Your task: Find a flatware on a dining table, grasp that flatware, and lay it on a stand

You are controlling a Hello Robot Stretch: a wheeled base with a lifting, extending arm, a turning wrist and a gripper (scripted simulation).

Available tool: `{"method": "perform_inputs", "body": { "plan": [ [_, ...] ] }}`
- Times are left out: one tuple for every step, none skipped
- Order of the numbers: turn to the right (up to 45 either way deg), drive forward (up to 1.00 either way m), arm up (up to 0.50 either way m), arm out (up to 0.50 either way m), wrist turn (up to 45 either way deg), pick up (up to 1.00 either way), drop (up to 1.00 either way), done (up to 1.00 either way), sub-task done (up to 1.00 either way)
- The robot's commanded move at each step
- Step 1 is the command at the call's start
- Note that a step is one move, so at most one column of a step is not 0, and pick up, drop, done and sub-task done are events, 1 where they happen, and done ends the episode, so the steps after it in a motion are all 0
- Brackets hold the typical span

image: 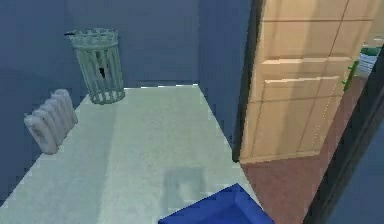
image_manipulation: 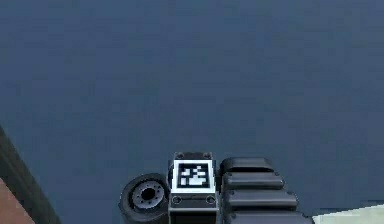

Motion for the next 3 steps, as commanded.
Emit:
{"method": "perform_inputs", "body": {
  "plan": [
    [45.0, 0.00, 0.00, 0.00, 0.0, 0.00, 0.00, 0.00, 0.00],
    [36.0, 0.00, 0.00, 0.00, 0.0, 0.00, 0.00, 0.00, 0.00],
    [0.0, 0.05, 0.00, 0.00, 0.0, 0.00, 0.00, 0.00, 0.00]
  ]
}}
